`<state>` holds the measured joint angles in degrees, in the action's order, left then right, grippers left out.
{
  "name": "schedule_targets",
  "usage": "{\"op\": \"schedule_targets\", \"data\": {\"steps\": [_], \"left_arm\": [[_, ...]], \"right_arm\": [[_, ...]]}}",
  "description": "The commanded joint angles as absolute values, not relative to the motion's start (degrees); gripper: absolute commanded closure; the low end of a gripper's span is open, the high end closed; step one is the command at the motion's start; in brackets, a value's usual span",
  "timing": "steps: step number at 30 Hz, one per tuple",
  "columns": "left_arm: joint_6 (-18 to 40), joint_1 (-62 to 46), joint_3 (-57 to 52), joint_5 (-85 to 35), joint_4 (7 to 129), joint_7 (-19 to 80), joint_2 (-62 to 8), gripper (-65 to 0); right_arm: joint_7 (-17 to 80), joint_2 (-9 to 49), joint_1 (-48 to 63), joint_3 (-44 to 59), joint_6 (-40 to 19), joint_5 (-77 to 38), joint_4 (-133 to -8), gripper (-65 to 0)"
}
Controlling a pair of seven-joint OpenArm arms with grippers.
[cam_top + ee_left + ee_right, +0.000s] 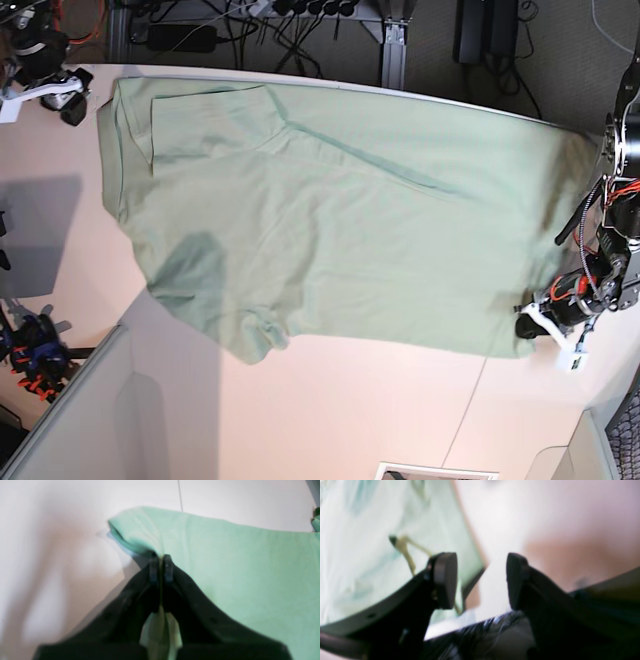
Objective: Fold the T-shirt properly
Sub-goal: 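Move both grippers to the shirt's side edge and grasp it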
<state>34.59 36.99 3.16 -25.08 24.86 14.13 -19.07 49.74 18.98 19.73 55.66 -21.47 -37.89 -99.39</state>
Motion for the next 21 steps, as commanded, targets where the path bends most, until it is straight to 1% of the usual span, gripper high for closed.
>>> {"op": "schedule_targets", "data": {"steps": [1, 5, 8, 11, 15, 19, 21], "left_arm": [[36.6, 38.9, 3.1, -25.9, 25.9, 13.1, -19.8, 0.0], [39.7, 38.9, 3.1, -26.1, 25.9, 13.1, -19.9, 0.0], [40.0, 39.0, 3.1, -27.7, 26.0, 13.1, -19.7, 0.0], [40.0, 39.1, 3.1, -27.6, 26.3, 13.5, -19.5, 0.0], [40.0, 39.0, 3.1, -27.6, 26.3, 13.5, -19.3, 0.0], [40.0, 39.0, 3.1, -27.6, 26.3, 14.0, -19.2, 0.0], [40.0, 39.0, 3.1, -27.6, 26.3, 14.0, -19.2, 0.0]], "right_arm": [[47.5, 21.4, 19.5, 56.3, -21.6, -38.6, -101.0, -31.5], [46.2, 26.1, 14.8, 55.4, -21.6, -38.3, -101.0, -31.5], [46.1, 29.0, 8.8, 52.9, -21.3, -36.9, -99.0, -31.5], [46.1, 31.3, 3.2, 47.9, -21.2, -35.9, -94.1, -31.5], [45.4, 31.7, -2.5, 41.8, -21.1, -34.7, -88.6, -31.5], [42.4, 31.6, -8.9, 36.5, -17.7, -31.2, -81.5, -31.5], [41.1, 31.6, -13.2, 34.2, -17.7, -30.3, -76.4, -31.5]]}}
